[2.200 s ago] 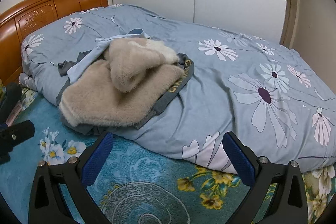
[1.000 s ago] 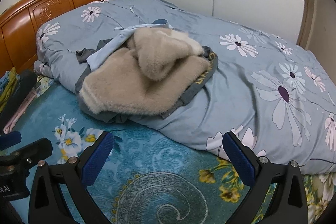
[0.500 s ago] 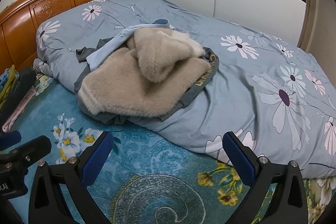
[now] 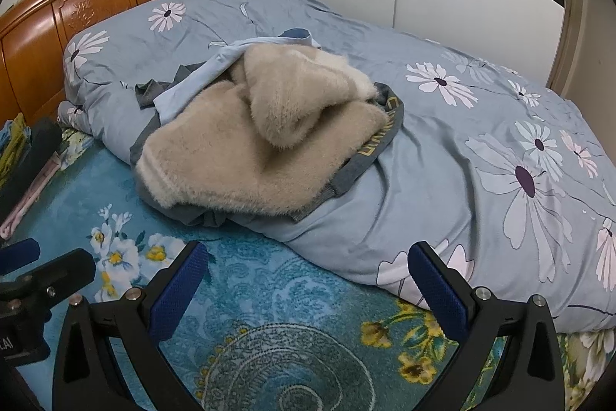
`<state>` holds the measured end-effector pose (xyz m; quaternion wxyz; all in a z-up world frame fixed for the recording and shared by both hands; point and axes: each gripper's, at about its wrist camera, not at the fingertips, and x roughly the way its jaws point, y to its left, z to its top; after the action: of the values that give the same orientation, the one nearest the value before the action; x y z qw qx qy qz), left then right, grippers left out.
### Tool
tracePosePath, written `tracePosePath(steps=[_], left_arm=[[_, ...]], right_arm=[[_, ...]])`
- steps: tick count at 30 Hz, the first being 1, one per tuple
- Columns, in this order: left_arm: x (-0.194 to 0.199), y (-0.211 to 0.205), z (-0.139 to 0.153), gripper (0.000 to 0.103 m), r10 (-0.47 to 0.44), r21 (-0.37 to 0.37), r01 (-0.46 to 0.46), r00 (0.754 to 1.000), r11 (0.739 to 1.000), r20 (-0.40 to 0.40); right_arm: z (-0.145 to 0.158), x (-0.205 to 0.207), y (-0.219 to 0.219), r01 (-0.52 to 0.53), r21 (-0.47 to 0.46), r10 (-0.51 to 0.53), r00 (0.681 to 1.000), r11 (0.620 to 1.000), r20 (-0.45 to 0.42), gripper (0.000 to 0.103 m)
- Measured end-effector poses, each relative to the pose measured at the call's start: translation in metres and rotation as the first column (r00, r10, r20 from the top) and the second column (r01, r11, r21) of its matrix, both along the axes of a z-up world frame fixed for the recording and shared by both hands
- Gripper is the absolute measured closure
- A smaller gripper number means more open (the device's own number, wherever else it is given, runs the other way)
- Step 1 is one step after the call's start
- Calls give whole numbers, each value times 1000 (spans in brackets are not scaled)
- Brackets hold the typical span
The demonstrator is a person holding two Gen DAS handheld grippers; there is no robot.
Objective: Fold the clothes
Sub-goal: 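Move both grippers toward the beige sweater on the bed, then grasp the beige sweater with the right gripper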
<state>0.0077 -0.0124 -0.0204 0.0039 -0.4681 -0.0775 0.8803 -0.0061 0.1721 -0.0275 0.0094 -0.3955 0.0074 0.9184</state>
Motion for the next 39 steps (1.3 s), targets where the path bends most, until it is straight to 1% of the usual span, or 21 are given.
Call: tracePosePath(steps=[2,5,7,11,15,17,18,20,21,22,23,24,27,29,30,31,32,33,34,37,39], left_arm=[[0,-3,-2,0,0,15,0,1000,1000,1],[3,-12,-2,0,19,24,-19,1000,1000,-19],[7,-21,-2,0,42,31,-41,998,999,-47],[13,-40,-4,0,97,54,-93,993,994,-63],[18,-52,-8,0,134,2,-134,989,991,-61],[19,-58,-11,0,150,-10,-150,987,989,-56],[20,-60,-12,0,157,-14,-157,986,987,-51],[22,-64,-15,0,160,-20,-161,987,987,-34],[25,-67,-16,0,161,-22,-161,987,987,-27],[27,-69,-16,0,163,-24,-164,986,986,-26],[29,-71,-17,0,166,-27,-166,986,986,-27],[32,-75,-17,0,172,-31,-173,985,984,-29],[38,-85,-21,0,198,-29,-199,980,980,-22],[41,-92,-25,0,222,-18,-222,975,975,-17],[43,-95,-27,0,232,-11,-232,973,973,-9],[45,-98,-29,0,243,-4,-243,970,970,0],[46,-100,-30,0,247,2,-247,969,969,8],[48,-102,-31,0,249,7,-250,968,968,16],[50,-103,-33,0,252,13,-252,967,968,23],[55,-107,-34,0,261,16,-261,965,965,39],[57,-107,-34,0,268,35,-269,962,962,46]], right_arm=[[-2,-3,1,-5,-5,5,1000,1000,4,0],[-1,-14,4,-11,-6,11,1000,1000,0,0],[7,-29,7,-19,-4,19,1000,1000,-17,0],[25,-70,9,-37,0,37,999,999,-39,0],[45,-114,-4,-70,33,72,995,997,-65,0],[51,-132,-19,-118,50,121,990,992,-76,0],[52,-142,-25,-139,54,142,988,989,-65,0],[45,-159,-30,-127,59,128,992,990,-17,0],[38,-168,-30,-106,69,106,994,992,12,3],[31,-177,-29,-86,80,83,996,993,43,10],[22,-184,-28,-68,91,62,995,994,73,15],[16,-187,-26,-54,102,44,994,993,97,24],[5,-188,-24,-52,136,37,993,989,112,26],[5,-186,-24,-67,161,49,993,985,112,30],[5,-185,-24,-73,177,53,992,982,111,36],[7,-183,-24,-74,189,54,993,979,108,44],[11,-181,-22,-71,195,53,994,978,100,49],[16,-179,-21,-67,206,50,995,976,88,61],[22,-178,-20,-61,226,46,997,972,69,69],[41,-174,-17,-79,275,70,997,958,40,73],[54,-170,-10,-90,262,84,996,961,34,74]])
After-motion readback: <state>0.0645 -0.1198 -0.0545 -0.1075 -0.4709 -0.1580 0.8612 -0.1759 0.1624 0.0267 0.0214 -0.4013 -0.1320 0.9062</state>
